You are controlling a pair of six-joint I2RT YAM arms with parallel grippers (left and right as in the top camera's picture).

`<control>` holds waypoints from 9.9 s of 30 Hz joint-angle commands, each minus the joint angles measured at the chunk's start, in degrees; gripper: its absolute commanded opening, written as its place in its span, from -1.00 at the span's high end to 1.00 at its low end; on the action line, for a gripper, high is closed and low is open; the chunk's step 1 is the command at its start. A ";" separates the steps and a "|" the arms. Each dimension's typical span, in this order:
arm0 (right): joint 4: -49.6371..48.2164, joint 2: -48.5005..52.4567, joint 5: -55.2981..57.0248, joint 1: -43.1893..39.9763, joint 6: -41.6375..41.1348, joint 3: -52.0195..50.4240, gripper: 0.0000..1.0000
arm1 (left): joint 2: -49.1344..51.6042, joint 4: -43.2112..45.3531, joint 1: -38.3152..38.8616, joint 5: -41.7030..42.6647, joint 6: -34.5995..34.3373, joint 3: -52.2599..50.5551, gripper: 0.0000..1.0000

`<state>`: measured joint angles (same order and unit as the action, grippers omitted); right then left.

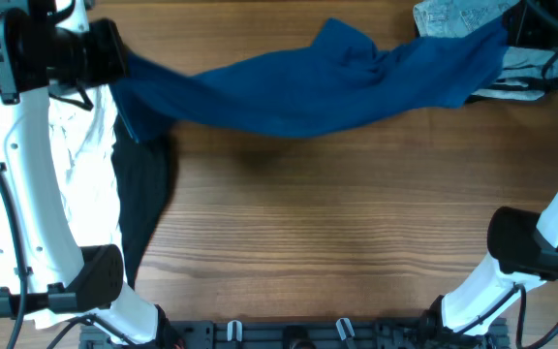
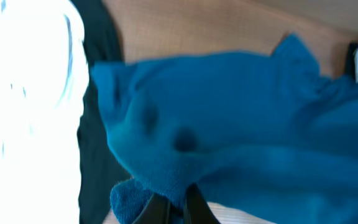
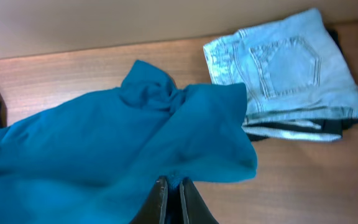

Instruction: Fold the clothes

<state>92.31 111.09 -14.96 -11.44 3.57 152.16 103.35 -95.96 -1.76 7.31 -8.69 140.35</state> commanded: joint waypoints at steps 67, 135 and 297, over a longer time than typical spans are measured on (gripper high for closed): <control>-57.24 -6.19 -1.09 2.62 -6.01 -67.49 -0.67 | -13.86 47.43 0.00 -17.49 -23.28 -79.87 -1.00; -86.20 20.98 -1.84 18.71 -11.04 -54.49 -0.62 | 0.85 57.57 6.25 -10.75 15.28 -54.84 0.65; -11.91 26.27 -0.79 2.12 1.33 -20.46 -0.45 | 6.45 21.31 -3.26 -4.76 1.57 -61.40 -0.57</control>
<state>81.71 139.46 -9.17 -10.46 2.61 130.26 110.78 -77.06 -5.19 2.92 -12.71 79.55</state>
